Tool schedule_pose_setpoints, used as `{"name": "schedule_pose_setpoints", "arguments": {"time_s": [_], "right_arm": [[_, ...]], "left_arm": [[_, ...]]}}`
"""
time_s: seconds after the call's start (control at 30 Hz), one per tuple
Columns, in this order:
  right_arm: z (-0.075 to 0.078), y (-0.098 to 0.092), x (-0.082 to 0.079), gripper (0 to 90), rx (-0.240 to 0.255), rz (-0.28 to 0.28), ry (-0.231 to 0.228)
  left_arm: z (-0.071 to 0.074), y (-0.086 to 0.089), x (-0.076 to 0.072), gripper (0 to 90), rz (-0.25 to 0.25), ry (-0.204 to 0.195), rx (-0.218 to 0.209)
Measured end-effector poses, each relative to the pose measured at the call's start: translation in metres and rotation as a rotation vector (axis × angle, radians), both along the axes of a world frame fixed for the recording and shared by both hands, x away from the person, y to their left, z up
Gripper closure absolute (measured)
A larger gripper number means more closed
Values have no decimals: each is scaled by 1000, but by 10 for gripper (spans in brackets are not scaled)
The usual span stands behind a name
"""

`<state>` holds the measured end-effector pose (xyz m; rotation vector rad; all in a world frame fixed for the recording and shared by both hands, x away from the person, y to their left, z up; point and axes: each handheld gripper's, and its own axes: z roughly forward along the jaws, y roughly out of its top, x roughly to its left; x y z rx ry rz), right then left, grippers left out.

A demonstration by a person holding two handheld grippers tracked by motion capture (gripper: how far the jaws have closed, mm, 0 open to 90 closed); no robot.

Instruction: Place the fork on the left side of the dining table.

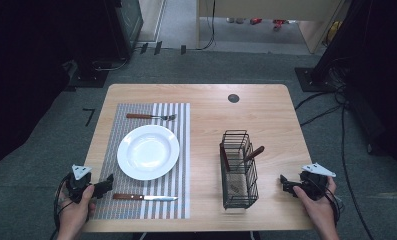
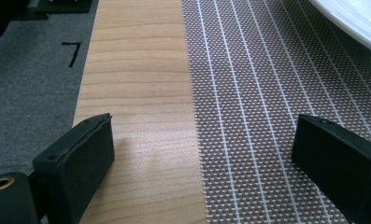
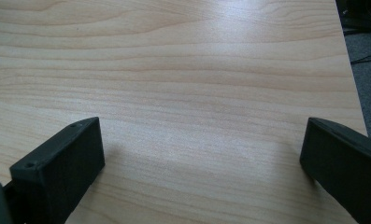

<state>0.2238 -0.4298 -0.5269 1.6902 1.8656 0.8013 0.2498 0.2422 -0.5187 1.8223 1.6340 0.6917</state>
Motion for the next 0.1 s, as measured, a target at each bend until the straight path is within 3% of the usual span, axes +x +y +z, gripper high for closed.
{"name": "schedule_pose_setpoints", "arguments": {"time_s": [0.1], "right_arm": [[0, 0, 0, 0, 0, 0, 0]], "left_arm": [[0, 0, 1, 42, 3, 4, 1]]}}
